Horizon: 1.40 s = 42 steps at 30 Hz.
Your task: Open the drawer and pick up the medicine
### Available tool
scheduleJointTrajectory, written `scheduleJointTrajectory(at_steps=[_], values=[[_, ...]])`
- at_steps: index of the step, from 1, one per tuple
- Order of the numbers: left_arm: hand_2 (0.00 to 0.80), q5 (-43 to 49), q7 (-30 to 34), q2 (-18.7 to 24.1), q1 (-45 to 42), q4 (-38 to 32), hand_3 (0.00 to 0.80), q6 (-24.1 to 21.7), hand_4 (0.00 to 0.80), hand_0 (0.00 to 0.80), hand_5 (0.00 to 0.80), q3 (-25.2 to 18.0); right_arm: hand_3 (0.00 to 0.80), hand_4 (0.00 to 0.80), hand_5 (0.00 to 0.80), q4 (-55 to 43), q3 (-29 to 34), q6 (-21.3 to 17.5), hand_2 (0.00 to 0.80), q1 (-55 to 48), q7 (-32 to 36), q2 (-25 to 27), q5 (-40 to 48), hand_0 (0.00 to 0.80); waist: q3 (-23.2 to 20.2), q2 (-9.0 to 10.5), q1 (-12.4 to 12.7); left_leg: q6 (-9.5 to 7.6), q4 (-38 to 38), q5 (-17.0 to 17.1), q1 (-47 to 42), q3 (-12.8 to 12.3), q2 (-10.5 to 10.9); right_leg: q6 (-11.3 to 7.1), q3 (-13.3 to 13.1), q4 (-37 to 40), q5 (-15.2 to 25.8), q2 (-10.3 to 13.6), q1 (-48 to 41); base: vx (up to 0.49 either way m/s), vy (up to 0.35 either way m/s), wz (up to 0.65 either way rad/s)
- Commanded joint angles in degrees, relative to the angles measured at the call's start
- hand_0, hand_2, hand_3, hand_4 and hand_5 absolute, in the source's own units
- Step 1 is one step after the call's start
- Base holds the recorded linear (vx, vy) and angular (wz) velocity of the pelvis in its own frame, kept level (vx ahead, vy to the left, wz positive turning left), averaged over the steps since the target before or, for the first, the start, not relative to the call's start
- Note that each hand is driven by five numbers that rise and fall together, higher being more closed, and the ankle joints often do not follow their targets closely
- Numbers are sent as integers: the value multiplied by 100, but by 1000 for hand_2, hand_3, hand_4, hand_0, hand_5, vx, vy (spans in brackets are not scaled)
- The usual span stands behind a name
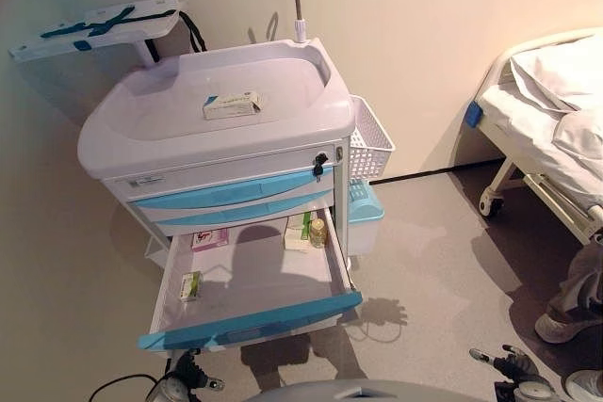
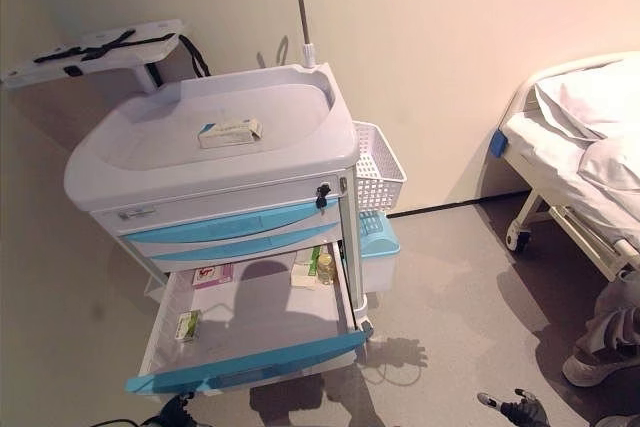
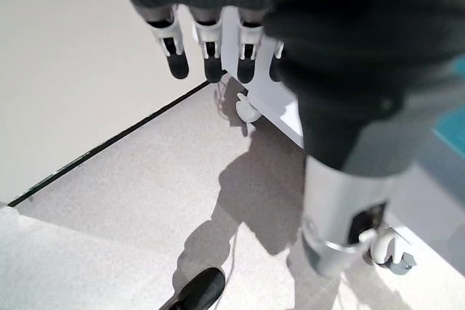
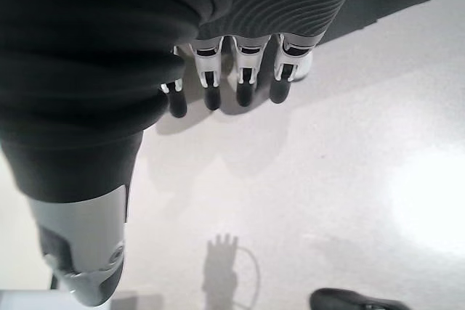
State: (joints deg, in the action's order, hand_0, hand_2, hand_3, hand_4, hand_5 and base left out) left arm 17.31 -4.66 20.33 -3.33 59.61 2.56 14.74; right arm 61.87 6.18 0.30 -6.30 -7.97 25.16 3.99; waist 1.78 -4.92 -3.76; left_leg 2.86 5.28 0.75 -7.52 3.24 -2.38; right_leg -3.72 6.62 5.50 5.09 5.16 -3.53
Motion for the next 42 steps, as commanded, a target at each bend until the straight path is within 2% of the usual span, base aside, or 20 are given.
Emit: scheduleJointTrajectory(at_steps=[1, 9, 15, 25, 42], values=[[0, 373, -46, 332, 522, 18, 0, -182, 0, 0, 0, -21, 0, 0, 0, 184, -72, -122, 0, 375, 6, 38, 123, 0, 142, 220, -51, -193, -169, 49, 375, 22, 407, -398, 100, -447, -308, 178, 37, -35, 23, 0], [0, 339, -128, 512, 1018, -265, 0, -187, 0, 0, 0, 262, 0, 0, 0, 499, -165, -100, 0, 668, 11, 191, 98, 0, 644, 153, -168, -231, -312, 87, 735, -35, 455, -413, -36, -666, -244, 226, 512, -75, 26, -4], [0, 277, -193, 623, 1400, -496, 0, -183, 0, 0, 0, 384, 0, 0, 0, 664, -281, -80, 0, 812, 107, 140, 169, 0, 963, 193, -194, -253, -470, 97, 1003, -89, 475, -403, -116, -841, -203, 229, 820, -65, 5, -10], [0, 382, -212, 728, 1783, -399, 0, -162, 0, 0, 0, 519, 0, 0, 0, 1008, -338, -24, 0, 881, 135, 98, 128, 0, 1022, 277, -267, -253, -421, 69, 1097, -174, 467, -434, -224, -786, -155, 203, 978, 6, 1, -3], [0, 371, -403, 1384, 2667, -559, 0, -139, 0, 0, 0, 586, 0, 0, 0, 950, -521, -61, 0, 907, 173, 50, 158, 0, 1051, 518, -375, -220, -300, 87, 1307, -372, 404, -469, -436, -619, 12, 120, 1306, 1, -2, -8]])
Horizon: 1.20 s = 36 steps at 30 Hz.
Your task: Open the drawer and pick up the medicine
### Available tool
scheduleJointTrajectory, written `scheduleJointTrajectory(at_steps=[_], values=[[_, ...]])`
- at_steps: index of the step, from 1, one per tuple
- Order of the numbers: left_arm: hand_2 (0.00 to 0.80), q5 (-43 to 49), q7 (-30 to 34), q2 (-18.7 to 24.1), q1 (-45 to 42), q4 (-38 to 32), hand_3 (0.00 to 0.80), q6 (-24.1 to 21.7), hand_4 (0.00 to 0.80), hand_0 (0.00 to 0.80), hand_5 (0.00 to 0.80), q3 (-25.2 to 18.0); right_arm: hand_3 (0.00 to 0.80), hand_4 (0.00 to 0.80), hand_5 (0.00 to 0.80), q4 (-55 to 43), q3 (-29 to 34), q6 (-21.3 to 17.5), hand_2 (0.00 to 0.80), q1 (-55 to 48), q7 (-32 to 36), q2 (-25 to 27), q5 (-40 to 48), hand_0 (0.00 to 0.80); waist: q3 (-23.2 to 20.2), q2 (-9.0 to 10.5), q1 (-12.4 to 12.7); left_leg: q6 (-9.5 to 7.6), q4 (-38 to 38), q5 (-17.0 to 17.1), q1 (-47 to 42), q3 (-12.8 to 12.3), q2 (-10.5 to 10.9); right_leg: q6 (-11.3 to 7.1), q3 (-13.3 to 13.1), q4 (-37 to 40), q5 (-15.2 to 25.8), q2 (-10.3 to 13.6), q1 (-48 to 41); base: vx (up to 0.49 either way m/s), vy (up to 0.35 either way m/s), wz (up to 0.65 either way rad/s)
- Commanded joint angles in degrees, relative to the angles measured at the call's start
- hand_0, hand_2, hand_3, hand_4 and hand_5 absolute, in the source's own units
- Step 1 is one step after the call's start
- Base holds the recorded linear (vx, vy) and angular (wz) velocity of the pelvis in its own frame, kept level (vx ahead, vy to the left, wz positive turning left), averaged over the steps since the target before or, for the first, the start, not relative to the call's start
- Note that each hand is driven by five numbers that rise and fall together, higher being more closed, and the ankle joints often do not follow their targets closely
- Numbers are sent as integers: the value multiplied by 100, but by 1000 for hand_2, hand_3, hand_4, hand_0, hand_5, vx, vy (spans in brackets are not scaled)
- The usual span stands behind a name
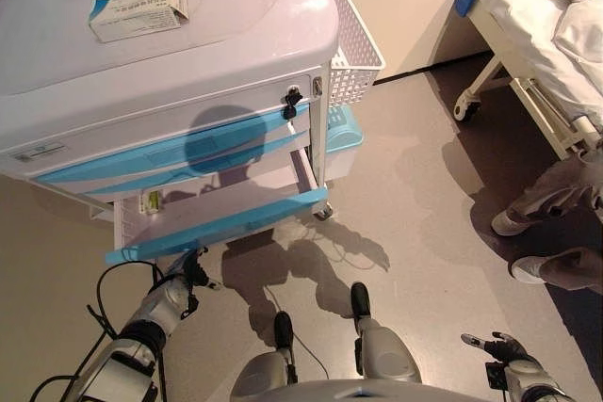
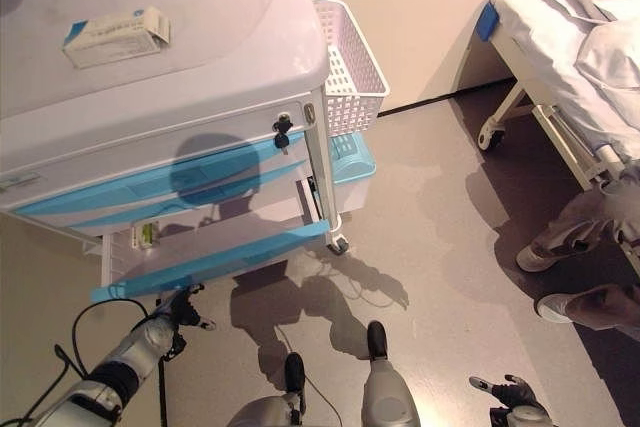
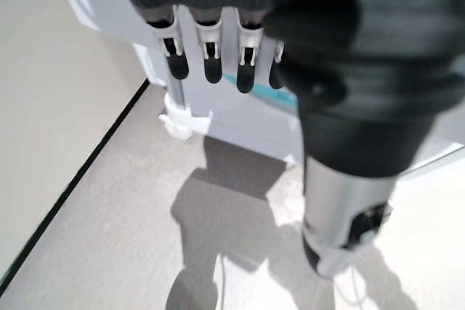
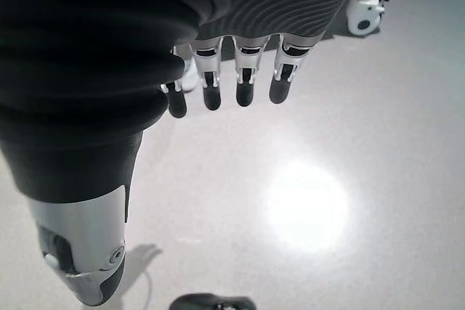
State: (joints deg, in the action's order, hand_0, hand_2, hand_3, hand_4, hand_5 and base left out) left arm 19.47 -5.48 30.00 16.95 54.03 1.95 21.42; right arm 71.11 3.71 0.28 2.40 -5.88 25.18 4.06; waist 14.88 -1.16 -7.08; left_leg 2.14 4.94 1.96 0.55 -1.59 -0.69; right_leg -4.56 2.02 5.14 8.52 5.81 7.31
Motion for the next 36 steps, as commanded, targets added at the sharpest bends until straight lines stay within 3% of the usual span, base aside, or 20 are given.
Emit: scheduleJointTrajectory(at_steps=[1, 6, 14, 21, 29, 36], values=[[0, 166, -322, 460, 718, -21, 0, -90, 0, 0, 0, -45, 0, 0, 0, 32, -301, -63, 0, 35, -29, 51, 145, 0, -259, 154, -58, -144, -248, -31, 495, 107, 226, -385, 16, -573, -324, 46, 231, 0, 0, 0], [0, 193, -332, 636, 914, -36, 0, -86, 0, 0, 0, 4, 0, 0, 0, -1, -345, -77, 0, 47, -23, 65, 135, 0, -232, 202, -85, -133, -237, -22, 521, 85, 211, -389, -3, -555, -297, 29, 275, 0, 0, 0], [0, 280, -422, 1396, 1786, 32, 0, -89, 0, 0, 0, 307, 0, 0, 0, -201, -562, -160, 0, 108, 13, 90, 166, 0, -36, 431, -178, -128, -377, 14, 846, 11, 143, -400, -79, -538, -152, -18, 569, -33, -4, -9], [0, 279, -511, 1810, 2503, 310, 0, -89, 0, 0, 0, 610, 0, 0, 0, -310, -747, -227, 0, 94, 63, 44, 204, 0, 66, 616, -228, -140, -571, 1, 1152, -72, 109, -406, -186, -545, -54, -35, 833, -18, 3, -4], [0, 202, -614, 1950, 2864, 445, 0, -106, 0, 0, 0, 736, 0, 0, 0, -313, -873, -271, 0, 161, 73, -14, 277, 0, 81, 671, -243, -162, -591, -29, 1229, -112, 110, -414, -270, -548, -10, -44, 932, 4, 4, -5], [0, 211, -589, 1755, 2430, 313, 0, -141, 0, 0, 0, 517, 0, 0, 0, -317, -924, -254, 0, 180, 95, -70, 221, 0, 60, 716, -190, -155, -478, -64, 1031, -183, 107, -425, -300, -516, -45, -79, 828, 26, 3, -4]])
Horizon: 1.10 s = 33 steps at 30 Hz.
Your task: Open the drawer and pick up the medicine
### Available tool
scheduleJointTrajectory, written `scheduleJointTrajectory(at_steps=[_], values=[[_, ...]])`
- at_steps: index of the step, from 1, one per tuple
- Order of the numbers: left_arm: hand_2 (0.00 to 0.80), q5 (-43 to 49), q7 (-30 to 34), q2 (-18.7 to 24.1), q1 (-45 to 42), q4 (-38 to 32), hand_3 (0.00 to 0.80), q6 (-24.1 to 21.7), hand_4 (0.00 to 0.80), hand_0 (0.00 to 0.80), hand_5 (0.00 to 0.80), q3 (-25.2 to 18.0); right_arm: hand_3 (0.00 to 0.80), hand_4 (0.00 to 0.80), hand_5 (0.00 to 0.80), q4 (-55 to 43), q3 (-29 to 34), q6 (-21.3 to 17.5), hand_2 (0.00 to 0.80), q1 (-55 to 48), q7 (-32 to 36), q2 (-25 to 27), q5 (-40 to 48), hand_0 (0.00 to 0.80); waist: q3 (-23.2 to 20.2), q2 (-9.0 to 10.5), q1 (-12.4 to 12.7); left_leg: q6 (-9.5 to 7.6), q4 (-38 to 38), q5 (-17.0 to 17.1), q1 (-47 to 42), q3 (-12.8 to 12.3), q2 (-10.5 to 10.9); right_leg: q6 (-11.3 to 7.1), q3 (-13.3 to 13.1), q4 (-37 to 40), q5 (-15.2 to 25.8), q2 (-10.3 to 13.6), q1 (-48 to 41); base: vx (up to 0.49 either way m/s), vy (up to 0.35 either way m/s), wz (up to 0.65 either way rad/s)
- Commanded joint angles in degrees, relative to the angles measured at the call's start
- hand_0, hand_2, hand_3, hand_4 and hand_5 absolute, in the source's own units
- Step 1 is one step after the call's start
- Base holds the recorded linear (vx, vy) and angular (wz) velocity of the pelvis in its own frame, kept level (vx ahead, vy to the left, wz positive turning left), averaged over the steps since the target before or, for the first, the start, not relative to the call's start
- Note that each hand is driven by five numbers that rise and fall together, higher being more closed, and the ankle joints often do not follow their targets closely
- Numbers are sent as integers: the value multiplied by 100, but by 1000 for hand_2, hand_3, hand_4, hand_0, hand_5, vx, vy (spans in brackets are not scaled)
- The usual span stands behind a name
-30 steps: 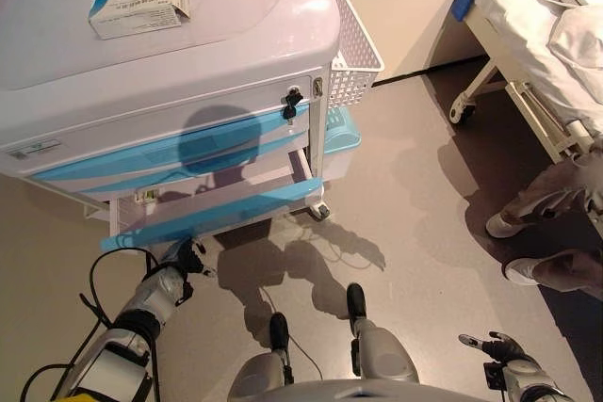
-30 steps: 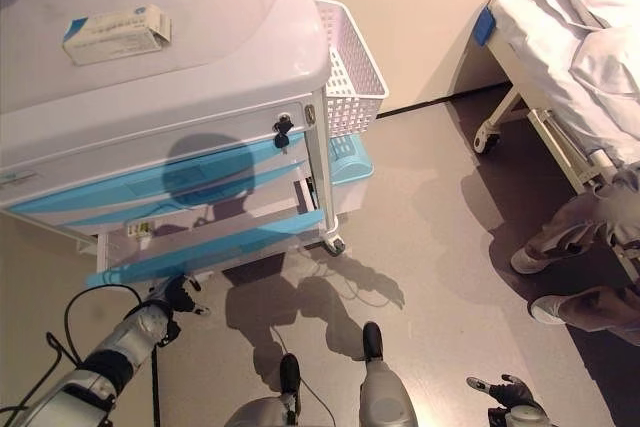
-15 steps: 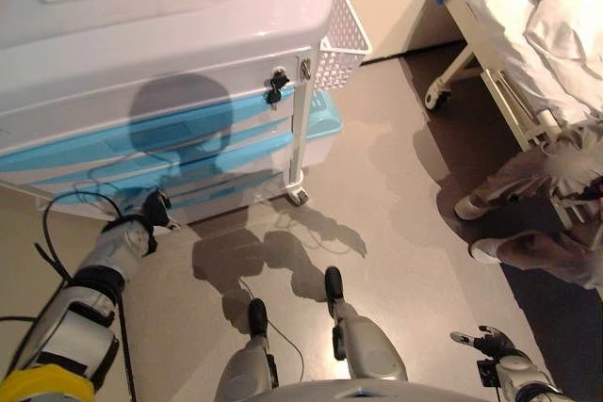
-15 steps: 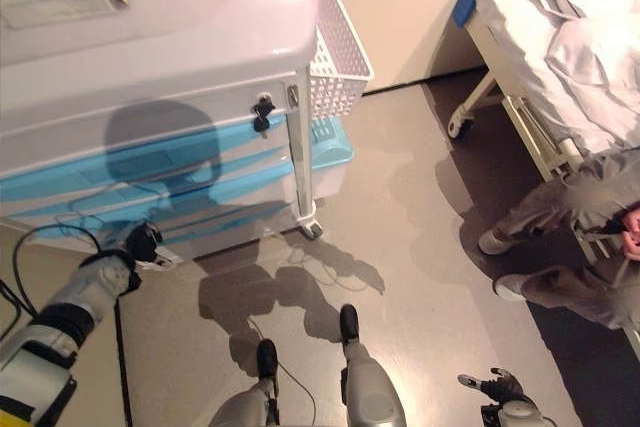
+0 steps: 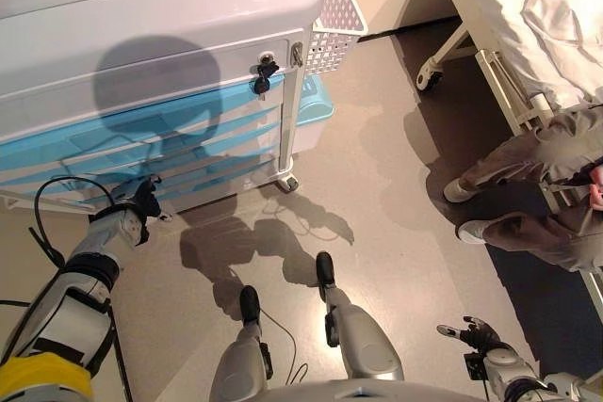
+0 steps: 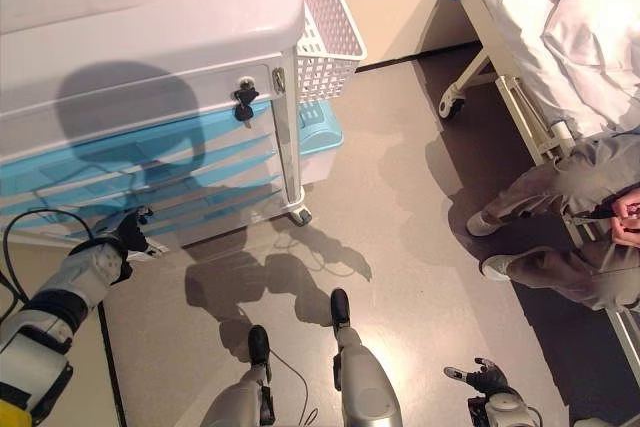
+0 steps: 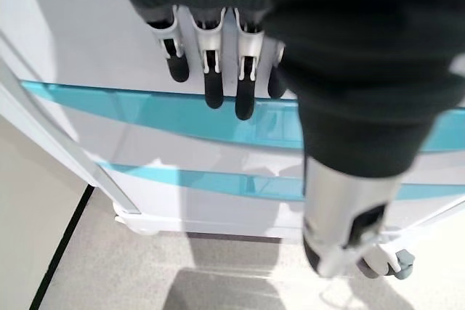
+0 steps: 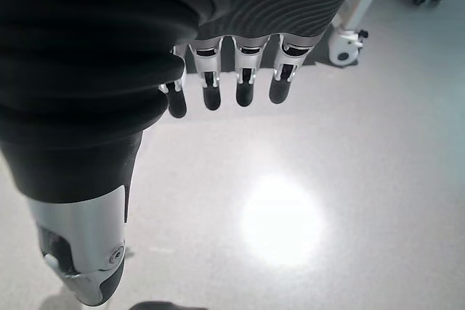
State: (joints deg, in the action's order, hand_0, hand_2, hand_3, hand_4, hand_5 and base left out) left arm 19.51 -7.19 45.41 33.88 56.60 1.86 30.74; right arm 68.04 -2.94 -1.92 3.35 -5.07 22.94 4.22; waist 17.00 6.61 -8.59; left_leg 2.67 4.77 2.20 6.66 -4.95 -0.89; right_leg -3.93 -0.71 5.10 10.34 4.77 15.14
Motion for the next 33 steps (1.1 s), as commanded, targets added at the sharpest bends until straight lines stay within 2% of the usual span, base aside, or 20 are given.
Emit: scheduleJointTrajectory(at_steps=[1, 6, 7, 13, 14, 20, 25, 33], values=[[0, 210, -398, 136, 509, -39, 0, -138, 0, 0, 0, -540, 0, 0, 0, 0, -255, -26, 0, 82, 24, 135, 170, 0, -170, -57, -18, -205, -427, -105, 340, 121, 126, -489, -43, -495, -226, 11, 1, 22, 5, -6], [0, 132, -366, -19, -26, -268, 0, -155, 0, 0, 0, -880, 0, 0, 0, 30, -238, 20, 0, 83, 40, 115, 48, 0, -257, -60, 30, -191, -323, -124, 166, 22, 122, -518, -85, -421, -211, -20, -98, 24, 2, -20], [0, -101, -336, -212, -348, -422, 0, -186, 0, 0, 0, -1102, 0, 0, 0, 67, -214, 54, 0, 85, 34, 76, -10, 0, -315, -76, 80, -177, -284, -121, 90, 20, 120, -523, -63, -408, -224, -18, -162, 15, -13, -13], [0, -421, -284, -669, -1037, -434, 0, -212, 0, 0, 0, -1513, 0, 0, 0, 183, -129, 145, 0, 92, 33, 73, -126, 0, -512, -175, 141, -159, -203, -144, -133, 77, 112, -509, 5, -364, -280, 1, -382, 27, -29, -6], [0, -569, -242, -918, -1368, -351, 0, -231, 0, 0, 0, -1706, 0, 0, 0, 253, -72, 186, 0, 90, 40, 79, -167, 0, -623, -223, 178, -154, -171, -157, -232, 113, 113, -500, 41, -329, -313, 13, -521, 53, -46, 0], [0, -1152, -78, -1668, -2146, -60, 0, -252, 0, 0, 0, -2147, 0, 0, 0, 518, 144, 279, 0, 77, 17, 86, -224, 0, -1016, -414, 295, -148, -86, -155, -508, 277, 131, -445, 211, -263, -435, 31, -916, 51, -41, 8], [0, -1409, 91, -1983, -2679, 89, 0, -224, 0, 0, 0, -2381, 0, 0, 0, 721, 236, 350, 0, 12, 63, 95, -284, 0, -1364, -527, 373, -157, -92, -200, -730, 418, 151, -406, 361, -252, -565, 49, -1248, 50, -22, 25], [0, -1944, 268, -2446, -3129, 976, 0, -193, 0, 0, 0, -2838, 0, 0, 0, 1012, 258, 416, 0, -85, 129, 27, -376, 0, -1783, -601, 468, -168, -116, -242, -926, 561, 185, -384, 522, -238, -669, 84, -1558, 16, -4, 12]])
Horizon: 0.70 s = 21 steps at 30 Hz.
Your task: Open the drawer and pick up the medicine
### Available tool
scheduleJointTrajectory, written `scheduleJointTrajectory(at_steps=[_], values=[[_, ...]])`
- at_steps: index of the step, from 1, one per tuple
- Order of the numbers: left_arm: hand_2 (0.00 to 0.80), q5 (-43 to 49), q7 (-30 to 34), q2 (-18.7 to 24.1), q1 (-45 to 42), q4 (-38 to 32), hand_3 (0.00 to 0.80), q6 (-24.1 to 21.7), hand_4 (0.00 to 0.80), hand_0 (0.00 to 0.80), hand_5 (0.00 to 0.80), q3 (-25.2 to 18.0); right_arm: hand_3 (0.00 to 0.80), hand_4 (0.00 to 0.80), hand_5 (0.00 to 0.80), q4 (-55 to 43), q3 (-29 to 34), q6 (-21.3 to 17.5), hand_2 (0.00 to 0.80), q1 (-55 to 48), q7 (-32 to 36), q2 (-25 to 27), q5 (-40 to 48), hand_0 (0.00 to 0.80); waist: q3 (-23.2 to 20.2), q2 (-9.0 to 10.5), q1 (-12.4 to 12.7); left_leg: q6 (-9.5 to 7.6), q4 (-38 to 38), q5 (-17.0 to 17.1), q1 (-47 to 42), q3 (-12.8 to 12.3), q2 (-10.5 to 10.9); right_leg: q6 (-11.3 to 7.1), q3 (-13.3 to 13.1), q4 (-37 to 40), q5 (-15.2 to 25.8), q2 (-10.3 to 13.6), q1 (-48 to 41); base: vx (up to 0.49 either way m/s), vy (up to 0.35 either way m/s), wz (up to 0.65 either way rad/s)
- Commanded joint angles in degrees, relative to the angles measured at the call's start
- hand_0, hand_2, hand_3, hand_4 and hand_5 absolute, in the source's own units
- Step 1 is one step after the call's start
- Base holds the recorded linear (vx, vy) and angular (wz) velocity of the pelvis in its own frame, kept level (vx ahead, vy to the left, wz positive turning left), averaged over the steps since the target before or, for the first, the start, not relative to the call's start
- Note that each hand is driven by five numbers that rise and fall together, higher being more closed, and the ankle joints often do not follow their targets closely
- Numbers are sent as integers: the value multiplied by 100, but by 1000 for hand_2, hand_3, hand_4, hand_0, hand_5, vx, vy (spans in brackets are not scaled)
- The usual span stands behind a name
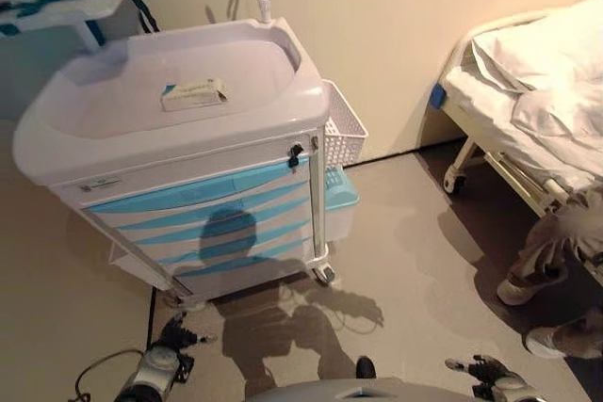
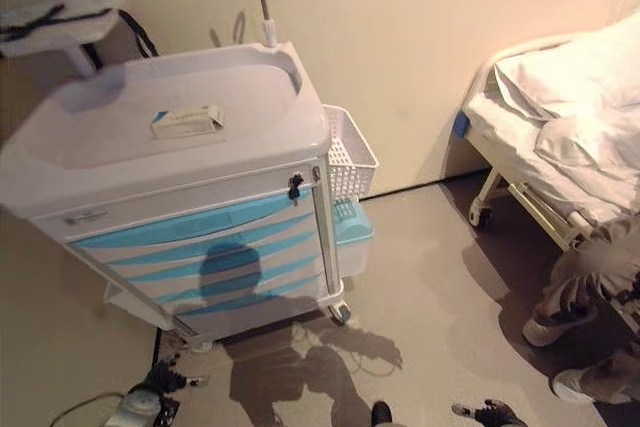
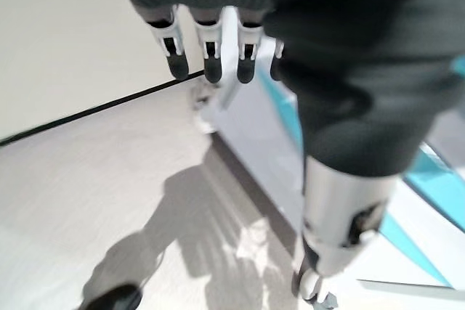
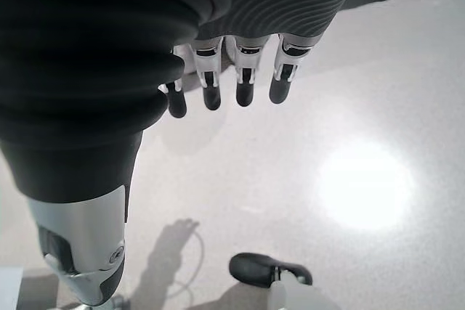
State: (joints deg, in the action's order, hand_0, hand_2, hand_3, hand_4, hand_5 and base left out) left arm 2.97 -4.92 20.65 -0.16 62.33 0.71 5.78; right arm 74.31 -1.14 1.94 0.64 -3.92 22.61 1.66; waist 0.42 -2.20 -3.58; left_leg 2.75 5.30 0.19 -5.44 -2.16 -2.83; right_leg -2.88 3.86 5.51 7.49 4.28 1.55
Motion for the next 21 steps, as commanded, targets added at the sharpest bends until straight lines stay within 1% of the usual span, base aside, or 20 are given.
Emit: scheduleJointTrajectory(at_steps=[1, 4, 10, 11, 17, 21], values=[[0, -361, 42, -1, 233, 498, 0, -59, 0, 0, 0, -412, 0, 0, 0, 396, 61, 33, 0, 178, 17, 44, -135, 0, -162, 281, -18, -181, -175, -50, 265, 295, 386, -488, 79, -276, -392, 138, -235, 11, 12, 6], [0, -462, 99, -117, 151, 850, 0, -18, 0, 0, 0, -526, 0, 0, 0, 466, -3, 40, 0, 131, 67, -5, -206, 0, -242, 277, 14, -188, -185, -63, 223, 318, 391, -479, 121, -275, -403, 151, -304, -2, 9, 9], [0, -435, 185, -227, 19, 1244, 0, 40, 0, 0, 0, -616, 0, 0, 0, 562, -102, 57, 0, 77, 126, -108, -280, 0, -316, 290, 33, -200, -199, -88, 201, 335, 402, -479, 168, -268, -411, 160, -333, -5, 9, 4], [0, -427, 239, -291, -61, 1488, 0, 87, 0, 0, 0, -692, 0, 0, 0, 573, -145, 53, 0, 63, 150, -155, -321, 0, -331, 298, 47, -208, -208, -99, 186, 355, 411, -471, 173, -278, -414, 163, -356, 3, 12, 5], [0, -214, 286, -301, -101, 1686, 0, 124, 0, 0, 0, -623, 0, 0, 0, 564, -236, 38, 0, 51, 171, -251, -340, 0, -320, 322, 54, -200, -181, -93, 158, 349, 398, -469, 191, -281, -429, 165, -384, 2, 2, 2], [0, -191, 286, -301, -91, 1677, 0, 128, 0, 0, 0, -584, 0, 0, 0, 527, -246, 25, 0, 48, 176, -284, -280, 0, -286, 328, 52, -188, -189, -83, 171, 349, 382, -467, 230, -306, -437, 173, -372, 1, -5, 5]])
